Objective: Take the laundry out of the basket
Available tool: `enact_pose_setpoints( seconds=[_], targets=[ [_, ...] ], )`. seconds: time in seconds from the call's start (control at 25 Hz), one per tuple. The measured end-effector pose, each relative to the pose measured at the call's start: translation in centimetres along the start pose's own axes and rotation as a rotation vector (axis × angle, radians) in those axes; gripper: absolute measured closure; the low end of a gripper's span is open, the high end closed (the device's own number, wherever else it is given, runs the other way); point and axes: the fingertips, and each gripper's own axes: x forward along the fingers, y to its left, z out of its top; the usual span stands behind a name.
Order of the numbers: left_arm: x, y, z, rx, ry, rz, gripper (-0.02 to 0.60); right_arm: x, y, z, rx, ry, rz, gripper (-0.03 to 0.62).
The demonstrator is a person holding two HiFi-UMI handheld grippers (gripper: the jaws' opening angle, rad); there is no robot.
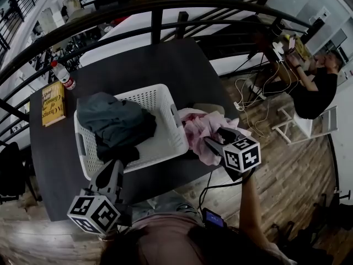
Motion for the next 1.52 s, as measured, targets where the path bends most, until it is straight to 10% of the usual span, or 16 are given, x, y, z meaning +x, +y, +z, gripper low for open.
enact_pose_setpoints(
  seconds=[0.64, 1.52],
  targets=[
    [-2.6, -0.1, -1.1, -0.033, -0.087, 0.051, 0.581, -3.6, 3.5, 2.6, -0.021, -0.165, 0.076, 0.344],
    [-10.0, 5.9, 1.3, -0.005, -0.078, 0.003, 0.582, -3.5, 14.2, 3.8, 0.126, -0.289, 0.012, 0.568]
  ],
)
